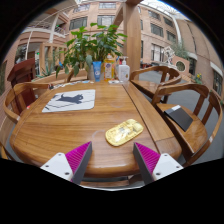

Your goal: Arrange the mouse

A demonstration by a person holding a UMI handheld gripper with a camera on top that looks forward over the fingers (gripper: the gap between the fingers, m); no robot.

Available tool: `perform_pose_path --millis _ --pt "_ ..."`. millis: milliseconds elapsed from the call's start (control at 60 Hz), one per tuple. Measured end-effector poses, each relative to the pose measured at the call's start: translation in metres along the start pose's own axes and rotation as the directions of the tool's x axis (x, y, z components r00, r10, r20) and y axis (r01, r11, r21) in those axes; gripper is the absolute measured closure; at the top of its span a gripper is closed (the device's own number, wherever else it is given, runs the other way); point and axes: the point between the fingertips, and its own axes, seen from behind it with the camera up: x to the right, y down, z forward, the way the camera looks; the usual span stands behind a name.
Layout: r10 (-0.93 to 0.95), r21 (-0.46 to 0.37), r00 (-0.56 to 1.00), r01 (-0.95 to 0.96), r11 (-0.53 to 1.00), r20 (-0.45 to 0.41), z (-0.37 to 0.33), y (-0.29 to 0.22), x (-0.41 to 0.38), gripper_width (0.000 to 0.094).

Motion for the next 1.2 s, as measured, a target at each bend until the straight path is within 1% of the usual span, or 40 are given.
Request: perform_pose_path --millis 33,167,367,400,483,533,567,600,683,783,833,900,967,1033,1117,1200 --pt "0.015 0.021 1.000 -0.015 1.000 0.003 0.007 -0.010 0.002 0.0086" --pt "0.030 0.009 0.999 -0.030 1.000 -0.023 0.032 -0.025 0.014 0.0078" --pt "0.034 -0.014 0.999 -0.034 0.999 -0.036 0.069 -0.049 0.007 0.0101" --pt "0.037 -0.014 0.999 -0.037 0.999 -0.037 0.076 -0.052 0.008 0.0120" --pt "0.034 -0.016 0.999 -0.035 0.999 -0.043 0.079 -0.057 0.004 0.0236" --pt "0.030 -0.012 0.999 -0.031 0.999 -0.041 0.081 -0.058 0.003 0.0348" --pt "0.026 -0.005 0.999 -0.027 1.000 -0.045 0.083 -0.059 0.003 0.0462" --pt "0.027 0.005 0.998 -0.027 1.000 -0.049 0.083 -0.060 0.003 0.0462" --pt "-0.004 0.016 0.998 0.005 1.000 -0.062 0.083 -0.061 0.004 0.0520" --pt "0.013 0.017 0.998 -0.012 1.000 -0.066 0.081 -0.062 0.005 0.0587" --pt "0.010 0.014 0.997 -0.009 1.000 -0.072 0.080 -0.062 0.006 0.0589" --pt "-0.008 0.024 0.994 0.011 1.000 -0.105 0.078 -0.068 0.015 0.0590" --pt "-0.011 0.065 0.990 0.021 0.998 -0.140 0.069 -0.089 0.026 0.0589" --pt "0.002 0.128 0.985 0.020 0.992 -0.171 0.058 -0.127 0.037 0.0589" --pt "0.029 0.228 0.982 0.015 0.974 -0.187 0.044 -0.192 0.046 0.0588" --pt "0.044 0.331 0.982 0.020 0.943 -0.185 0.033 -0.261 0.038 0.0590"
